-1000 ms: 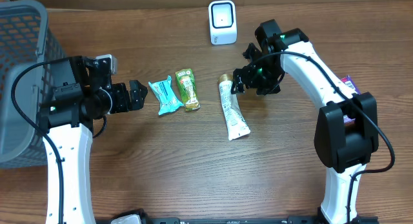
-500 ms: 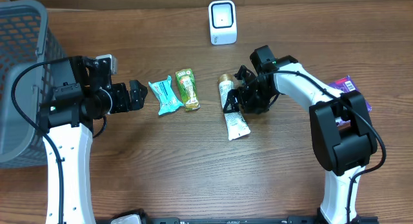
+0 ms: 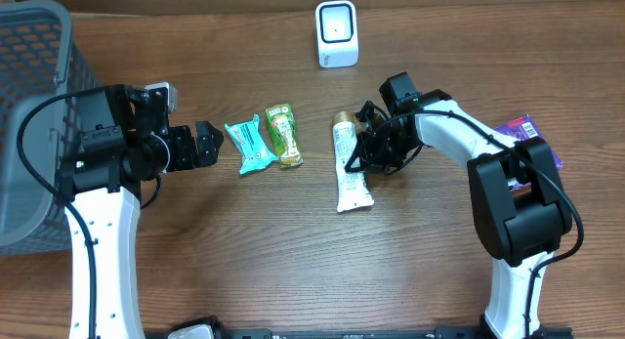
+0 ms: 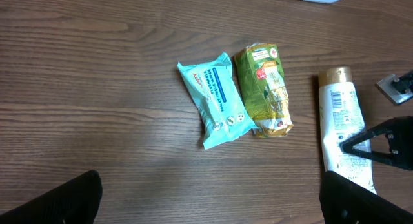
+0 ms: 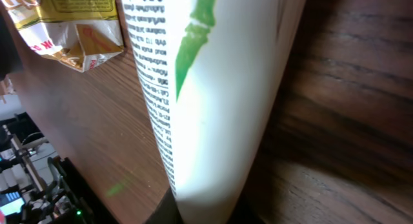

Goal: Scan the item barcode

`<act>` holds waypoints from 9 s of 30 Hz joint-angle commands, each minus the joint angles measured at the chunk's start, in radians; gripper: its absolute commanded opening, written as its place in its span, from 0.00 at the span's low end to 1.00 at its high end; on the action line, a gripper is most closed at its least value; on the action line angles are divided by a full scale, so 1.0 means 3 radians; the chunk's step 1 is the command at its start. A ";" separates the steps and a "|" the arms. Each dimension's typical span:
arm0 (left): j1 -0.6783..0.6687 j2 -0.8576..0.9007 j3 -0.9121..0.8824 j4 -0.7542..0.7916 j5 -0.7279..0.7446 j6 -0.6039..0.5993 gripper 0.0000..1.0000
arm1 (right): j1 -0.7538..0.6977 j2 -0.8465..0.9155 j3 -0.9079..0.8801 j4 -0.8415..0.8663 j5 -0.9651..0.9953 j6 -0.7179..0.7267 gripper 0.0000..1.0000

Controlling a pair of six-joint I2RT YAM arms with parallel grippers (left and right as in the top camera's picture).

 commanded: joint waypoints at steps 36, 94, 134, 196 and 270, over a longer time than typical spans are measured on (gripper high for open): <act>-0.0006 -0.0029 0.0046 0.0001 0.0037 0.0039 0.99 | -0.0343 -0.2032 0.0169 0.0743 -0.1626 0.0605 0.04; -0.0006 -0.0029 0.0046 0.0001 0.0037 0.0039 0.99 | 0.0375 0.0698 0.1088 0.3433 0.4668 -0.3309 0.04; -0.0006 -0.0029 0.0046 0.0001 0.0038 0.0039 1.00 | -0.0135 -0.1021 0.1029 0.0024 0.2753 0.1869 0.04; -0.0006 -0.0029 0.0046 0.0001 0.0038 0.0039 1.00 | 0.1113 -0.0015 0.0815 0.0352 0.2069 0.1406 0.73; -0.0006 -0.0029 0.0046 0.0001 0.0038 0.0041 0.99 | 0.1581 0.0342 0.0926 -0.1091 0.4414 0.1193 0.77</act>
